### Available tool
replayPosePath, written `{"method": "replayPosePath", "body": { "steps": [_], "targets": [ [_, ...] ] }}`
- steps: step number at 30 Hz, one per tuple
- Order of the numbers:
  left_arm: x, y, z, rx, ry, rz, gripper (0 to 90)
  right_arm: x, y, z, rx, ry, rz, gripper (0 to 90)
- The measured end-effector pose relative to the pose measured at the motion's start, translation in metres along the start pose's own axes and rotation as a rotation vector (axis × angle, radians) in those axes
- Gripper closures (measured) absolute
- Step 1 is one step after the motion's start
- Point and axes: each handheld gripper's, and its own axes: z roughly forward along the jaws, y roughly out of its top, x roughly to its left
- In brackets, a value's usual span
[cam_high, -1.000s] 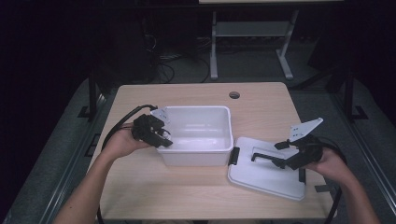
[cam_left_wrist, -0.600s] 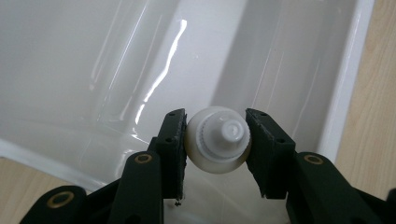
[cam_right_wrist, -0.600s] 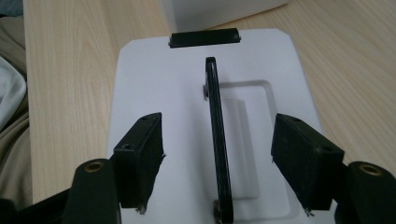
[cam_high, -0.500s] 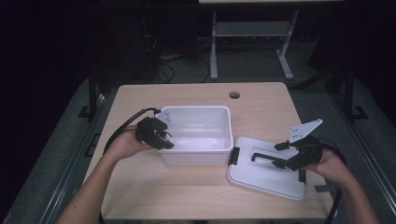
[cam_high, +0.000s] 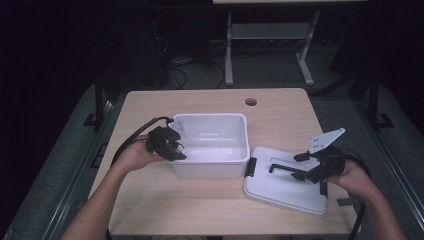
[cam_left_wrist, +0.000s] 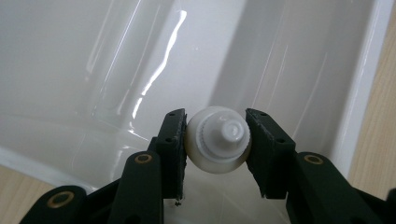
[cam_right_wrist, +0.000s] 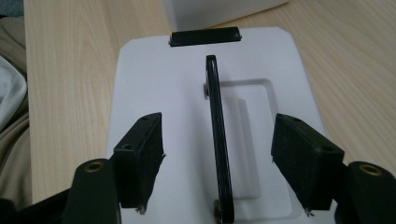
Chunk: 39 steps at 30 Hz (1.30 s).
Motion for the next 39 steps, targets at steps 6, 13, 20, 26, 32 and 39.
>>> {"method": "replayPosePath", "body": {
  "steps": [6, 13, 20, 26, 32, 39],
  "targets": [
    [0.0003, 0.0014, 0.0028, 0.011, -0.002, 0.000, 60.0, 0.0007, 0.0009, 0.0002, 0.002, 0.002, 0.007, 33.4],
    [0.0006, 0.0007, 0.0012, 0.003, -0.002, -0.002, 59.9, -0.0006, -0.0004, -0.0011, -0.002, -0.001, 0.011, 33.2],
    [0.0001, 0.0009, 0.0018, 0.006, 0.001, 0.003, 59.7, -0.0008, 0.0002, -0.0004, -0.006, 0.005, 0.016, 32.8],
    [0.0002, 0.0013, 0.0021, 0.011, 0.002, 0.009, 59.6, -0.0016, 0.0001, 0.0006, -0.002, 0.001, 0.012, 32.7],
    [-0.0001, 0.0010, -0.0001, 0.003, 0.003, 0.005, 58.9, -0.0018, 0.0002, -0.0001, -0.005, -0.001, 0.012, 32.7],
    [-0.0003, -0.0005, -0.0020, 0.005, 0.004, 0.004, 61.4, -0.0016, 0.0020, 0.0011, -0.003, -0.003, 0.007, 32.7]
  ]
}}
